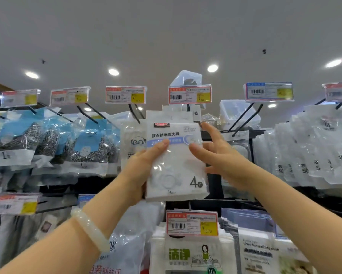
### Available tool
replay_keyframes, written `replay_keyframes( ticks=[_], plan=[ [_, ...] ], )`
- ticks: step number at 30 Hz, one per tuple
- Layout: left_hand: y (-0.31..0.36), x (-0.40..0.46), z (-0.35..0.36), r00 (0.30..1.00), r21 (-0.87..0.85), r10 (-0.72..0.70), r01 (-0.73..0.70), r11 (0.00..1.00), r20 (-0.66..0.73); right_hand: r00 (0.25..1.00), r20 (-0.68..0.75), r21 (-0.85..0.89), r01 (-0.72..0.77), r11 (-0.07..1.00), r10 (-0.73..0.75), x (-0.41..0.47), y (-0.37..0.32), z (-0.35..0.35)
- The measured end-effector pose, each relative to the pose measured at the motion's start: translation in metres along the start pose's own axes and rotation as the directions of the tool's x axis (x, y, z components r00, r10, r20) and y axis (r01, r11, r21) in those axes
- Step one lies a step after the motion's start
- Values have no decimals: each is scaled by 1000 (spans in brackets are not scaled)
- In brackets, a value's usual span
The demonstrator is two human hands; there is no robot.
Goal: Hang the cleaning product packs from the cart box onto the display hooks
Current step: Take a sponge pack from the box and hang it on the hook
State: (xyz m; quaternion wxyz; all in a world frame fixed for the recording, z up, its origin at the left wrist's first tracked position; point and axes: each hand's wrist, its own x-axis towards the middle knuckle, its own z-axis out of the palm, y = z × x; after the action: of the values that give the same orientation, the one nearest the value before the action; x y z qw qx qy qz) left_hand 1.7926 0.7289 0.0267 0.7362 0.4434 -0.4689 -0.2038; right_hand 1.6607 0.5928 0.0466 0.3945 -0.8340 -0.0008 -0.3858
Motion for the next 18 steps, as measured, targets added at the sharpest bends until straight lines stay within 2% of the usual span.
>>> replay_keyframes(
  ticks=[2, 4, 8, 11, 13, 18],
  plan=[
    [-6, 5, 8, 1000, -14, -24, 24, 1000, 20, 997, -77, 22, 6, 1000, -4, -3, -1, -3],
    [-11, 9, 12, 1000, 19, 15, -15, 1000, -1, 993, -114, 50, 0, 999, 6, -8, -1, -7],
    [-16, 16, 16, 971, 288, 235, -213, 934, -46, 993, -121, -8, -16, 1000, 15, -11, 1, -12],
    [-14, 23, 18, 936, 425, 349, -335, 841, 47, 993, -121, -61, -21, 998, 13, -6, -1, -15],
    [-9, 28, 18, 925, 493, 362, -368, 789, 111, 995, -101, -87, -28, 996, 19, -3, -4, -18],
    [8, 36, 13, 943, 465, 306, -330, 821, 127, 995, -68, -161, -86, 983, 76, 5, -11, -25]
  ],
)
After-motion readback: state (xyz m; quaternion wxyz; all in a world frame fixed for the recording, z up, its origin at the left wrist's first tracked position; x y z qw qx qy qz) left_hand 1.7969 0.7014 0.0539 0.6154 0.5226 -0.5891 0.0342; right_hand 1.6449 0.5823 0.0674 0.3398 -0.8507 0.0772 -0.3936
